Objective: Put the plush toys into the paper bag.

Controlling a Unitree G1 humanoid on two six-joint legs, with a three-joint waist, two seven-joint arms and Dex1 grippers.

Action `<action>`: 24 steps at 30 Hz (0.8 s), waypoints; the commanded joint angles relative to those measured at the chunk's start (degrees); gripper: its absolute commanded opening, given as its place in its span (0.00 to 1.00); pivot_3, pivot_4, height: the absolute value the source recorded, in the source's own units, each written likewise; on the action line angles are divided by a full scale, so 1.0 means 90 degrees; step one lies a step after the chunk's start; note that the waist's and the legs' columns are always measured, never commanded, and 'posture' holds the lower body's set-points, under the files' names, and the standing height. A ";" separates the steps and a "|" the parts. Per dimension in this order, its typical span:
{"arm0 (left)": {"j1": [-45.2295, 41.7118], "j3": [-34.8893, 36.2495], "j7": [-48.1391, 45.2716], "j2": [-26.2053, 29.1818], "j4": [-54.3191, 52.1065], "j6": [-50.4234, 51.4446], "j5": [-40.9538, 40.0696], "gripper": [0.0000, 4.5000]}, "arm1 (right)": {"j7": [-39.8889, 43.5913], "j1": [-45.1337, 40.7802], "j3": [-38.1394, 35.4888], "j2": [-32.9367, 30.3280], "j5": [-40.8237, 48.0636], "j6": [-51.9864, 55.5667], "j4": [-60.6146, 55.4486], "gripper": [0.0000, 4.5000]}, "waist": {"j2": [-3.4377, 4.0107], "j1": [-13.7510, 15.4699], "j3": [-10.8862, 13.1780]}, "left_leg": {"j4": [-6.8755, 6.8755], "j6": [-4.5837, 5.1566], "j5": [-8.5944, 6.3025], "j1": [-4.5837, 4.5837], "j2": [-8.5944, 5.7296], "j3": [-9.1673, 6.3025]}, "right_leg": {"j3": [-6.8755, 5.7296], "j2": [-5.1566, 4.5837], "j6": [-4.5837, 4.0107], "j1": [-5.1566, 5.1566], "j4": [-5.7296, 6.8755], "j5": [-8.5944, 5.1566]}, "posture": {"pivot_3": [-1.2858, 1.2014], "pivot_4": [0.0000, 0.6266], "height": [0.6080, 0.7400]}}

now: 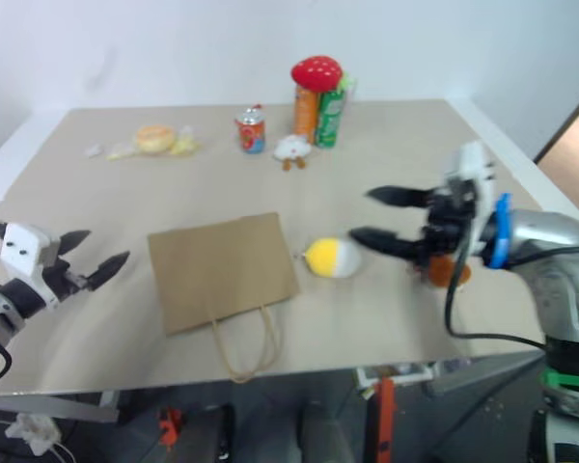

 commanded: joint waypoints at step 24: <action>-0.0217 -0.2965 -0.3278 0.1627 -0.2176 -0.1801 0.0600 0.97 | 0.1118 0.0018 0.0929 0.0297 -0.0608 -0.0869 -0.0165 1.00 | -0.0019 0.0041 -0.0006 | 0.0002 -0.0026 -0.0030 -0.0001 0.0060 0.0025 | 0.0034 0.0069 -0.0026 -0.0034 0.0000 0.0023 | 0.52 0.24 0.99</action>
